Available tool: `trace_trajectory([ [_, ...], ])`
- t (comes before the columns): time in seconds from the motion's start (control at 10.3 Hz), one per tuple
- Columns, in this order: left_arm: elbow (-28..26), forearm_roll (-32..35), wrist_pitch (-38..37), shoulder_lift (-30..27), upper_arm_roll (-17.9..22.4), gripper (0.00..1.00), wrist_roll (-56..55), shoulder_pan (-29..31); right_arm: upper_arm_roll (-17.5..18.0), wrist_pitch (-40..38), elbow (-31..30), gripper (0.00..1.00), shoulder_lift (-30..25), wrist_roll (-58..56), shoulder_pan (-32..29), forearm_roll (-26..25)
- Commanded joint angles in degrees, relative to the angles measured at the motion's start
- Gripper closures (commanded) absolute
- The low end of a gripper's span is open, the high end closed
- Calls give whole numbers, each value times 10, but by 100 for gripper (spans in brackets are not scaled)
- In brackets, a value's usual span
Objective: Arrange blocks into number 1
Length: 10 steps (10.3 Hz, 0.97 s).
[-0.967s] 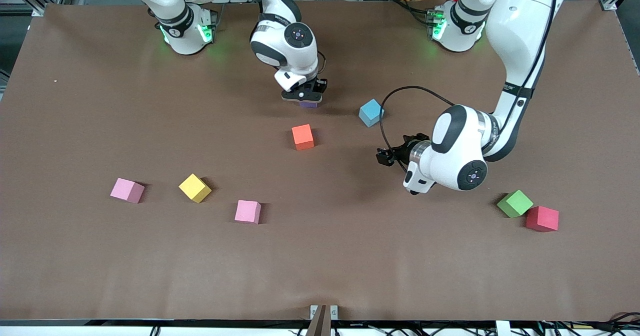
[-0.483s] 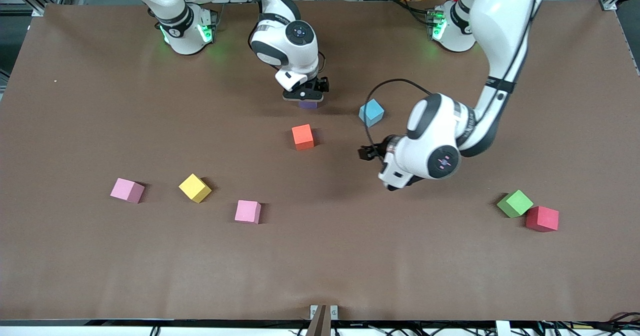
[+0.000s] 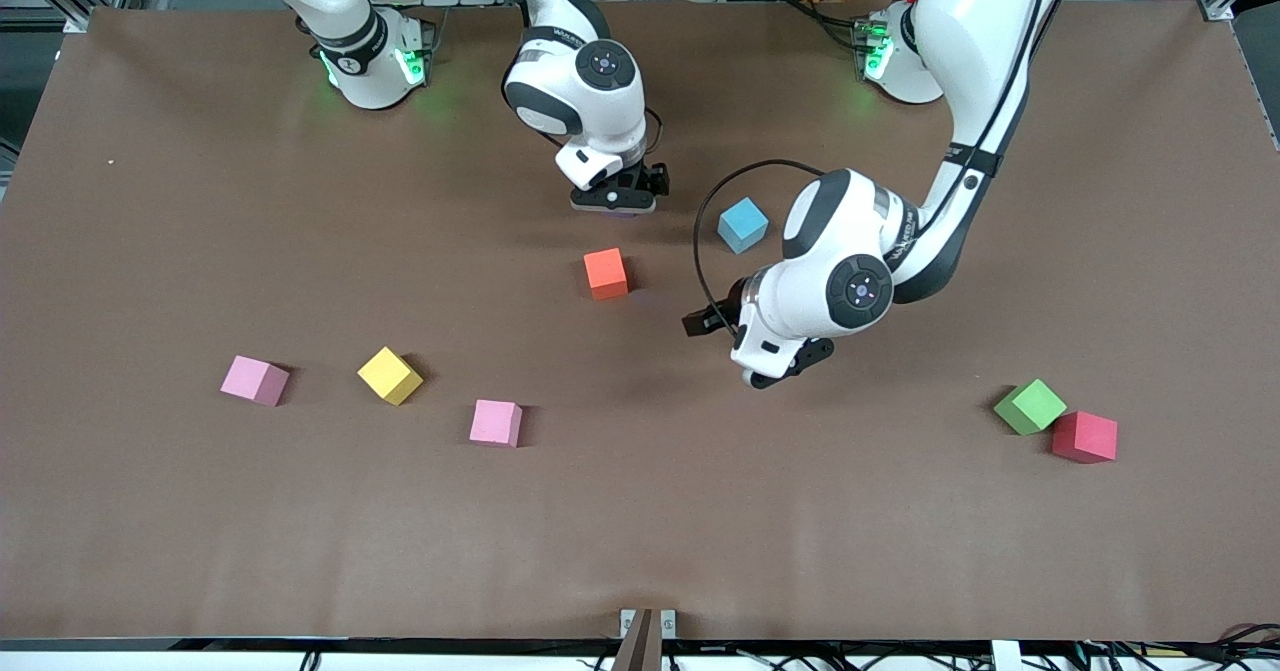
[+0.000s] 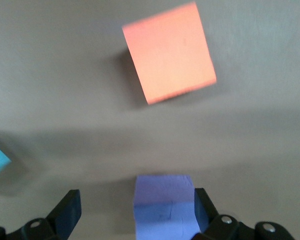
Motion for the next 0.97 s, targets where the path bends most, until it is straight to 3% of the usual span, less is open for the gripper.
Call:
trace_trajectory([
  [0.0, 4, 2, 15, 4, 6, 0, -3, -15, -12, -20, 29, 0, 2, -67, -12, -13],
  [0.19, 4, 31, 14, 1, 11, 0, 58, -10, -39, -14, 44, 0, 11, -103, -11, -41],
  [0.48, -14, 147, -13, -2, 11, 0, 132, 16, -54, 5, 45, 0, 34, -117, -17, -101],
  [0.87, -50, 229, -83, -52, 12, 0, 253, 126, -55, 49, 53, 0, 67, -110, -22, -97],
])
